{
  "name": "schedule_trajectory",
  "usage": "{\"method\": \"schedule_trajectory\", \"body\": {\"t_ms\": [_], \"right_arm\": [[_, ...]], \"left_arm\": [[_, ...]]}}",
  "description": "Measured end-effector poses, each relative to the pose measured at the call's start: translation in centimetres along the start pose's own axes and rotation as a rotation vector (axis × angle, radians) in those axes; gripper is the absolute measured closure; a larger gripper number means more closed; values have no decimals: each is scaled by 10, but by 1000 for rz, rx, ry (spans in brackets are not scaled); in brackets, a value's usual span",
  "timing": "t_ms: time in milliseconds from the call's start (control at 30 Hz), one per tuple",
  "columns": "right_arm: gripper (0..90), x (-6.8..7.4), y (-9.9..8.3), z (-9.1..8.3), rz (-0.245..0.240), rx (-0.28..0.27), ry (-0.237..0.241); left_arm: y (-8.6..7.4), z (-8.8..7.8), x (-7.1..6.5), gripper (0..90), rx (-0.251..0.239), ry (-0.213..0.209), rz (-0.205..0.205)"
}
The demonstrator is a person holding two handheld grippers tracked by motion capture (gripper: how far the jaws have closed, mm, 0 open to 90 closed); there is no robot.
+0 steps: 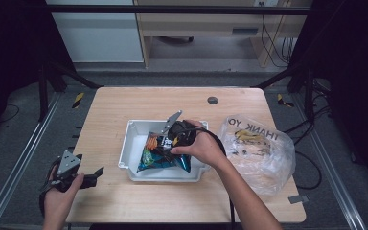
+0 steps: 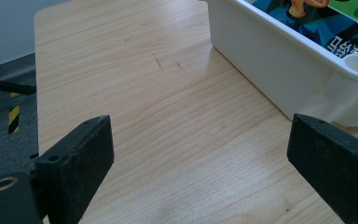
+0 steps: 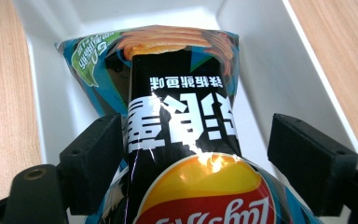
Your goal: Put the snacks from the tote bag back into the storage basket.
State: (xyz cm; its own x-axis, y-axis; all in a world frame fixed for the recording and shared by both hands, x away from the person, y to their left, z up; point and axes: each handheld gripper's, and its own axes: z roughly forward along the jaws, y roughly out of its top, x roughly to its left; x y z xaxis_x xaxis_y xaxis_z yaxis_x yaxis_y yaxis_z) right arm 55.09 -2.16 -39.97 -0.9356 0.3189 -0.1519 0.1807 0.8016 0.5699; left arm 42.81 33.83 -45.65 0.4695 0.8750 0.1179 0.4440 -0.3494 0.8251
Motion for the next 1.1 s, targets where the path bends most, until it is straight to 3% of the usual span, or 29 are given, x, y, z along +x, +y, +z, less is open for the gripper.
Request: {"method": "schedule_trajectory", "body": {"t_ms": [467, 1100], "right_arm": [[80, 1, 1, -9, 59, -15, -8], [73, 6, 4, -38, 129, -88, -68]], "left_arm": [[0, 1, 0, 66, 3, -3, 0], [0, 0, 2, 64, -5, -10, -14]]}}
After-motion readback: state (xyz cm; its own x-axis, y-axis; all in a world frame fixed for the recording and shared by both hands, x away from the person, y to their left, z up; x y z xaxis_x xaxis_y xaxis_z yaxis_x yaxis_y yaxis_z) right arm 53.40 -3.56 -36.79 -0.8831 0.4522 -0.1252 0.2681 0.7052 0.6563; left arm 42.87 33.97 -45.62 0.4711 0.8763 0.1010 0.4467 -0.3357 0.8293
